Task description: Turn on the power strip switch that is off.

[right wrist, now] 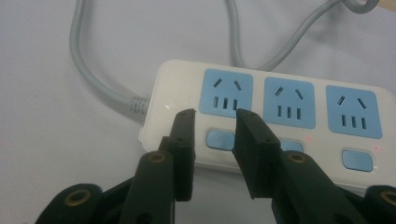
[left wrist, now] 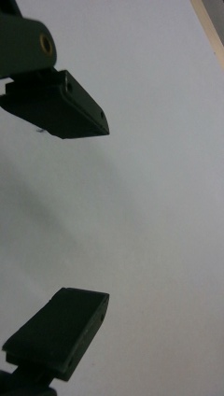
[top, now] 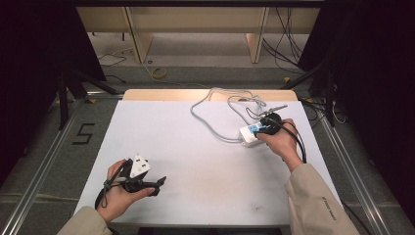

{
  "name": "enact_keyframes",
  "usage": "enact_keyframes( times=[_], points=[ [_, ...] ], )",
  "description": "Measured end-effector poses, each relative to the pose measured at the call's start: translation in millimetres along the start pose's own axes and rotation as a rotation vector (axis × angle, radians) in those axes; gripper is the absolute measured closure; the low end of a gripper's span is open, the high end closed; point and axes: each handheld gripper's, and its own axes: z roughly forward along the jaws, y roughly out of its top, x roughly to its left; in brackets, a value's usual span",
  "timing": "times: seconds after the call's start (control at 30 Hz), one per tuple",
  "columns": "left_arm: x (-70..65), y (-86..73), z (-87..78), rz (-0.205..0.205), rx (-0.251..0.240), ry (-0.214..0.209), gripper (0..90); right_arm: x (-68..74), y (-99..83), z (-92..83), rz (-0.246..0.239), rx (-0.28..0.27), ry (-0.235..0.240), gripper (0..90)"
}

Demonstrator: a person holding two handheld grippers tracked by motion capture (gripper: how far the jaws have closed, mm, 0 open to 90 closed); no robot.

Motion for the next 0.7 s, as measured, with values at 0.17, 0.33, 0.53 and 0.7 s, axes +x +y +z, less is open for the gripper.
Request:
enact_keyframes(
  times=[0.17,0.33,0.53,0.7],
  points=[
    [0.0,0.0,0.0,0.000,0.001,0.001,16.1,0.6,-3.8,-3.8,0.002,-0.020,0.009,65.3],
    [0.1,0.1,-0.2,0.004,0.004,0.001,16.1,2.2,-6.3,-8.3,-0.005,-0.032,0.014,63.9],
    [0.0,-0.1,-0.2,-0.001,0.001,0.001,16.1,4.6,-9.0,-15.2,-0.007,-0.055,0.017,61.3],
    [0.1,-0.1,-0.4,0.003,0.002,0.000,16.1,6.1,-15.1,-18.2,-0.003,-0.069,0.029,60.4]
  ],
)
